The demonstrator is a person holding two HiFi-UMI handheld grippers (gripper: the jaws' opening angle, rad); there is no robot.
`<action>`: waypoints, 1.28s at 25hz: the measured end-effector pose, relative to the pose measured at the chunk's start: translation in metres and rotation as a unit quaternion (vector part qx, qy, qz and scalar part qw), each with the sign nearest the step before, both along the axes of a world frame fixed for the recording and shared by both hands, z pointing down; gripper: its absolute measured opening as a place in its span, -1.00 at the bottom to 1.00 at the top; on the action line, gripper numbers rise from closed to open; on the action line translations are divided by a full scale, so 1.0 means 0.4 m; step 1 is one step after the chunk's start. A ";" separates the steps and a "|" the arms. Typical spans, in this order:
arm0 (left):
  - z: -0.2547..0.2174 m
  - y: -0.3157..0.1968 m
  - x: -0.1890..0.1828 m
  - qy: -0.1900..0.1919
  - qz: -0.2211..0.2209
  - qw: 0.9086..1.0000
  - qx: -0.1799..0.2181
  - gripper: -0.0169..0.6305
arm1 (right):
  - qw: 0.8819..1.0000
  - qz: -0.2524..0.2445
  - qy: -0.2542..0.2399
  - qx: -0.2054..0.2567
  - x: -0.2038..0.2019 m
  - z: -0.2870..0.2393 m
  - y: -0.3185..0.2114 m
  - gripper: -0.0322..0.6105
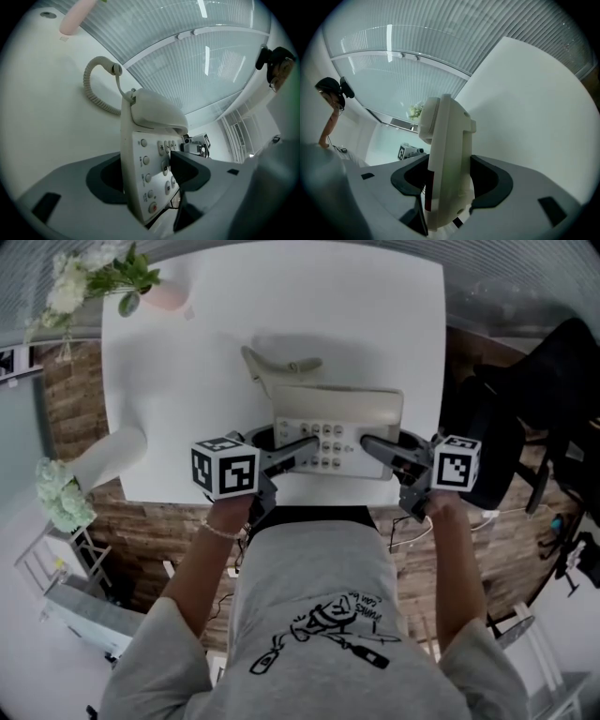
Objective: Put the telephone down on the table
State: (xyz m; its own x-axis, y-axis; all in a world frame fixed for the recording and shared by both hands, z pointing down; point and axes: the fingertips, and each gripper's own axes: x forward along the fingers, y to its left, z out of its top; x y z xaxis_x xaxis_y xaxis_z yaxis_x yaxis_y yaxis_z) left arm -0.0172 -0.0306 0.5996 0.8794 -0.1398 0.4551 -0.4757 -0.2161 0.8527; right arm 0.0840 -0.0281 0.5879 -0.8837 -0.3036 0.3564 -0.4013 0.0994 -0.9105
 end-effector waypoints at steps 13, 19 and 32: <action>0.067 0.009 0.010 -0.012 -0.002 1.000 -0.016 -0.08 | 1.000 -0.006 0.003 -0.027 0.012 0.073 0.010 -0.05; 0.094 0.009 0.014 -0.019 -0.006 1.000 -0.023 -0.07 | 0.999 -0.009 -0.001 -0.033 0.012 0.097 0.005 -0.05; 0.111 0.009 0.022 -0.047 -0.019 0.999 -0.013 -0.03 | 0.999 -0.010 -0.001 -0.048 0.020 0.122 0.005 -0.05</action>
